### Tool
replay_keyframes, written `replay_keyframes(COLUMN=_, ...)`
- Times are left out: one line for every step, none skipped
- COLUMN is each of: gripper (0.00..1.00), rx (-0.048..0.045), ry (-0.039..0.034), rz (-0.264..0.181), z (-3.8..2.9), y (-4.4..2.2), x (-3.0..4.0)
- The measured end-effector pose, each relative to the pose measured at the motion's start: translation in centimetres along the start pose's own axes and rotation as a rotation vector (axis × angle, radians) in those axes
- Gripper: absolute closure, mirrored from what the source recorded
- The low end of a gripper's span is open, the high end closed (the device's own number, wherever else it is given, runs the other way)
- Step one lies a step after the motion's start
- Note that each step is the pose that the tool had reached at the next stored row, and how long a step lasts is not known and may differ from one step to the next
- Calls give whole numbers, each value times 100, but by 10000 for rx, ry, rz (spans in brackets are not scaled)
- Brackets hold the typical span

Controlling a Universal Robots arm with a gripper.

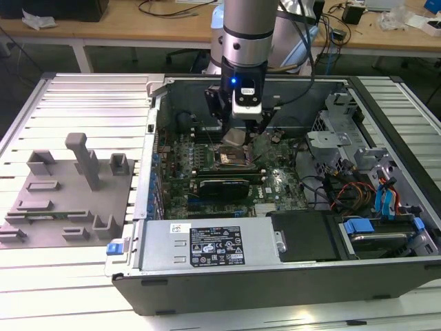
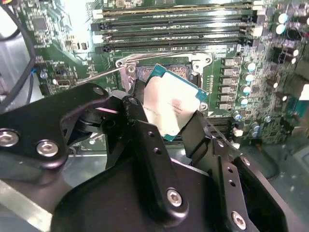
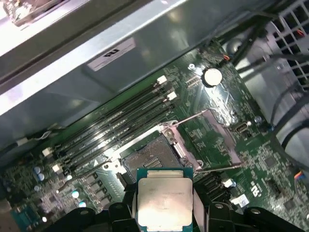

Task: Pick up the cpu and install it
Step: 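Place the cpu into insertion slot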

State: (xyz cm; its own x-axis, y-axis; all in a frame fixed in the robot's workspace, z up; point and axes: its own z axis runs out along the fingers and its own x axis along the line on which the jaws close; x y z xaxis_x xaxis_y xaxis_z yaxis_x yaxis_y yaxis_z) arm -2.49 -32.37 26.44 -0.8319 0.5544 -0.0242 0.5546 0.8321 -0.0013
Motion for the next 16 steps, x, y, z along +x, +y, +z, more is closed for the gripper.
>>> replay_keyframes(gripper=45, rx=4, ry=0, rz=131, z=0, y=0, x=0)
replay_keyframes(gripper=45, rx=7, ry=1, rz=266, z=0, y=0, x=0)
replay_keyframes(gripper=45, rx=12, ry=1, rz=461, z=0, y=0, x=0)
replay_keyframes(gripper=45, rx=15, ry=1, rz=590, z=0, y=0, x=0)
replay_keyframes(gripper=45, rx=18, ry=1, rz=699, z=0, y=0, x=0)
replay_keyframes(gripper=45, rx=20, ry=2, rz=820, z=1, y=0, x=0)
replay_keyframes(gripper=45, rx=23, ry=2, rz=926, z=0, y=0, x=0)
replay_keyframes(gripper=45, rx=27, ry=2, rz=1089, z=1, y=0, x=0)
replay_keyframes(gripper=45, rx=31, ry=2, rz=1286, z=1, y=0, x=0)
replay_keyframes(gripper=45, rx=34, ry=2, rz=1385, z=1, y=0, x=0)
replay_keyframes(gripper=45, rx=37, ry=2, rz=1478, z=1, y=0, x=0)
replay_keyframes(gripper=45, rx=41, ry=3, rz=1665, z=1, y=0, x=0)
replay_keyframes(gripper=45, rx=43, ry=2, rz=1770, z=1, y=0, x=0)
replay_keyframes(gripper=45, rx=46, ry=3, rz=1878, z=1, y=0, x=0)
replay_keyframes(gripper=45, rx=50, ry=3, rz=2055, z=2, y=0, x=0)
replay_keyframes(gripper=45, rx=54, ry=3, rz=2203, z=2, y=0, x=0)
